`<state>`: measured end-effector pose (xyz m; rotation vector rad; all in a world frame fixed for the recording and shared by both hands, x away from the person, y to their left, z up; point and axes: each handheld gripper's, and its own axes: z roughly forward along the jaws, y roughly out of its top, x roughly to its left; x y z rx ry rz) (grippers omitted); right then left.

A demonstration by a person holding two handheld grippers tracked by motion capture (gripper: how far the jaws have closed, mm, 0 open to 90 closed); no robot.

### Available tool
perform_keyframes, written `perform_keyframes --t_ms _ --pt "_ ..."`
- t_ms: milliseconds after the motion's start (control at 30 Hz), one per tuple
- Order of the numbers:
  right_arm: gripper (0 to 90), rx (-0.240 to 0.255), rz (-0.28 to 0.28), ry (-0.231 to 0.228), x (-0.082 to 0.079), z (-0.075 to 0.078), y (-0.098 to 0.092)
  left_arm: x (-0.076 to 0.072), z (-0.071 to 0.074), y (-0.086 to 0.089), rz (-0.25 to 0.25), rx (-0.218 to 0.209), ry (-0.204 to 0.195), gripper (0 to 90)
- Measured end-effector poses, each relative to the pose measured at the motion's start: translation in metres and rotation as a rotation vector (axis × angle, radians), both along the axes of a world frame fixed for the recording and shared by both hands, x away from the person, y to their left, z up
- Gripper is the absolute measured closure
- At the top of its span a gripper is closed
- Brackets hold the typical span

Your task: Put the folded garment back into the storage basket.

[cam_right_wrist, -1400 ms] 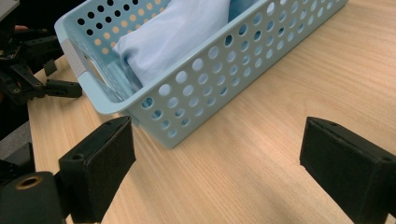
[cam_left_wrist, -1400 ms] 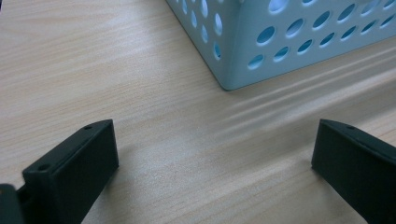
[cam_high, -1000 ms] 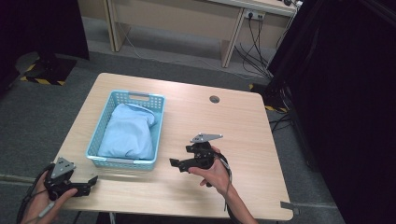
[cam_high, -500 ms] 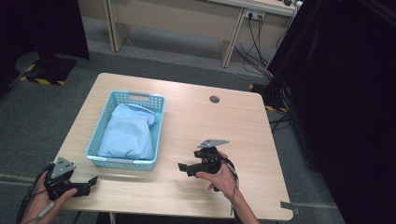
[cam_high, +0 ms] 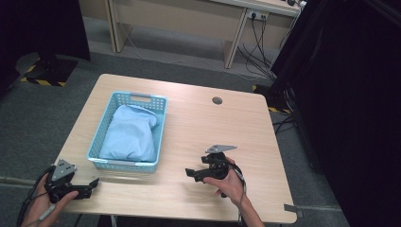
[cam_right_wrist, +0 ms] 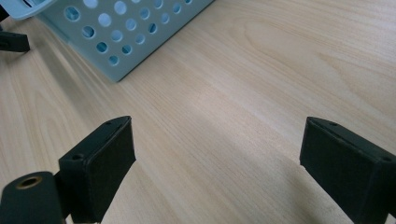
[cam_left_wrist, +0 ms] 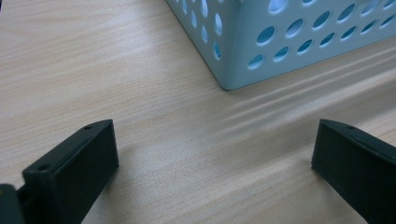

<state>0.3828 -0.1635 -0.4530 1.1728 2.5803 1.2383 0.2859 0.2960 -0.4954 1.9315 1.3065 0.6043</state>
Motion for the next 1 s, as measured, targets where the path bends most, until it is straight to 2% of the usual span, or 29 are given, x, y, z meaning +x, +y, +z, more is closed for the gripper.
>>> perform_keyframes --t_ms 1000 --pt "10.7 -0.017 -0.027 0.017 -0.011 -0.008 -0.021 0.000 0.000 0.000 0.000 0.000 0.000 0.0"
